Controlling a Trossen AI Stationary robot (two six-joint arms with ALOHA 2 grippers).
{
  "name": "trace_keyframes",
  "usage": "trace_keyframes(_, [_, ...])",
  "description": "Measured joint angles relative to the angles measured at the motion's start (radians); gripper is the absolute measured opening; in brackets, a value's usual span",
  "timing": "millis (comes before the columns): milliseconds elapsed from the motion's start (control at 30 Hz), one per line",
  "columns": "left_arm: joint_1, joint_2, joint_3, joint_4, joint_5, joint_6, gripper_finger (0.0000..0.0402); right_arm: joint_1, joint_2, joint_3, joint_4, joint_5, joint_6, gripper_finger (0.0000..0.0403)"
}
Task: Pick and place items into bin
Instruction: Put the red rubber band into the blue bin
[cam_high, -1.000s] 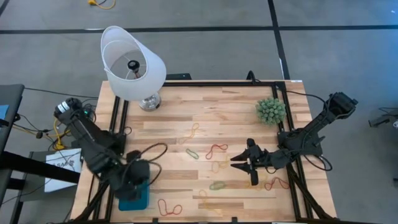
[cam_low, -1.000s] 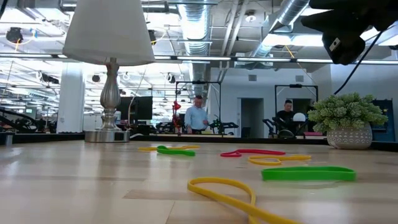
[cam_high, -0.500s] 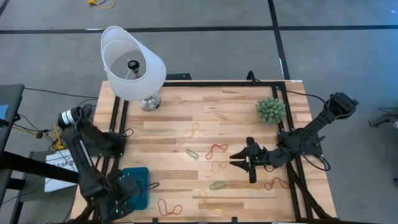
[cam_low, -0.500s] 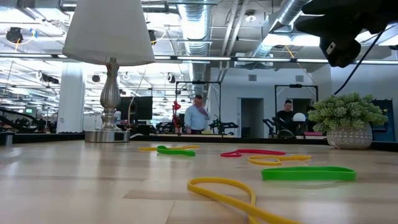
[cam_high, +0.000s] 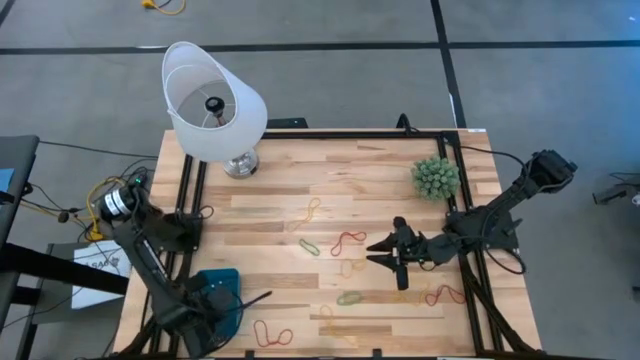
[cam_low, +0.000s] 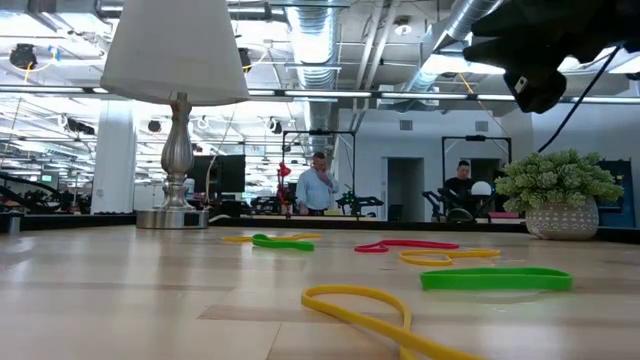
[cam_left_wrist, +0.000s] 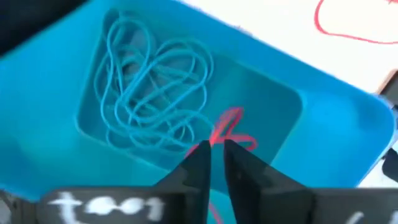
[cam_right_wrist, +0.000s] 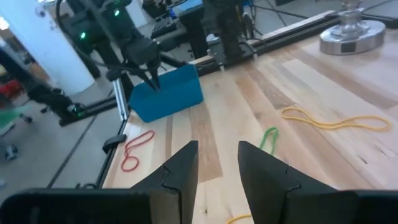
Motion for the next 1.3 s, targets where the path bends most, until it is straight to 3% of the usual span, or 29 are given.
trace_keyframes(167, [0.04, 0.0, 0.0, 0.0, 0.017, 0.083, 0.0085, -0.029, 0.09, 0.016, 0.03, -0.028, -0.084, 0.0107])
trace_keyframes(333, [0.065, 0.0, 0.0, 0.015, 0.024, 0.164, 0.0114, -0.056, 0.265, 0.123, 0.032, -0.091, -0.159, 0.0107])
trace_keyframes(600, [0.098, 0.0, 0.104, 0.087, -0.045, 0.33, 0.0102, -0.086, 0.42, 0.312, 0.004, -0.099, -0.275, 0.0107])
trace_keyframes(800, [0.098, -0.001, 0.169, 0.155, -0.261, 0.516, 0.0088, -0.089, 0.423, 0.372, -0.096, -0.099, -0.276, 0.0107])
trace_keyframes(967, [0.117, 0.031, 0.133, 0.296, -0.313, 0.593, 0.0087, -0.09, 0.423, 0.376, -0.099, -0.099, -0.275, 0.0107])
trace_keyframes(1100, [0.128, 0.126, 0.113, 0.469, -0.304, 0.617, 0.0087, -0.089, 0.423, 0.376, -0.098, -0.099, -0.275, 0.0107])
trace_keyframes(1300, [0.122, 0.274, 0.111, 0.68, -0.17, 0.653, 0.0087, -0.089, 0.423, 0.376, -0.096, -0.099, -0.273, 0.0107])
